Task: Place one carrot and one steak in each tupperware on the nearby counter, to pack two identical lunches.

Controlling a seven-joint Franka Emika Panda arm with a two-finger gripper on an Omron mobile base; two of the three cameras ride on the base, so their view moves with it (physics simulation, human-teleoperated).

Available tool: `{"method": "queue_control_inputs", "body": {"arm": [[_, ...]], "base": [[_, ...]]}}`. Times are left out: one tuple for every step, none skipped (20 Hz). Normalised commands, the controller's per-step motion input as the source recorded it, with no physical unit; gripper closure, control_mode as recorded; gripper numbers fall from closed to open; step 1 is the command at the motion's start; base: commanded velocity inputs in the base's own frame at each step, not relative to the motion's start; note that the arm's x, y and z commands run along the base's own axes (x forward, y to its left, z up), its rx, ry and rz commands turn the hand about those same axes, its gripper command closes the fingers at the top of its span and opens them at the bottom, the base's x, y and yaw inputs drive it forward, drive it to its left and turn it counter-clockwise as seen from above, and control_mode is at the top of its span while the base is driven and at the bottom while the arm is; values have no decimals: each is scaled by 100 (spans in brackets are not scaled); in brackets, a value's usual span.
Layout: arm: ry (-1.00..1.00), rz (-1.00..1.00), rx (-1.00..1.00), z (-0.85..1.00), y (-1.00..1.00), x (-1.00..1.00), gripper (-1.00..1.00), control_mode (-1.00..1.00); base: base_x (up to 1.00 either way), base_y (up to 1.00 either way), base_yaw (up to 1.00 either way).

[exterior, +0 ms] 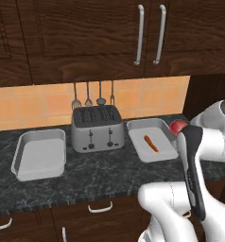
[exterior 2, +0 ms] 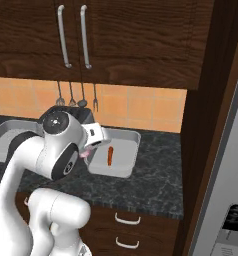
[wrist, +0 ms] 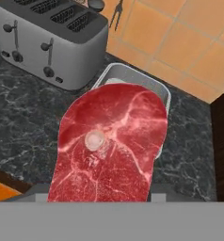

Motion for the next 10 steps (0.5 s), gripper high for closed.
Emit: {"method": "queue_control_inputs", "body": {"arm": [[7,-4,0,-93,-25,95,100,-100],[6,-8,11,-89,-34,96,100,-100],[2,-6,19,-86,-28,87,100,-100],[7,-4,25,-76,-23,94,100,-100],[8,0,29,-48,-16,91,100,-100],[10,0,27,-33,-11,83,100,-100],[10,0,21,-31,-12,77,100,-100],[9,0,15,-34,-17,74,100,-100],[7,0,11,-36,-13,84,100,-100],[6,0,5,-33,-5,86,100,-100]], "base": [[0,0,0],[0,0,0],[0,0,0],[0,0,0],[0,0,0],[0,0,0],[0,0,0],[0,0,0],[0,0,0],[0,0,0]]}}
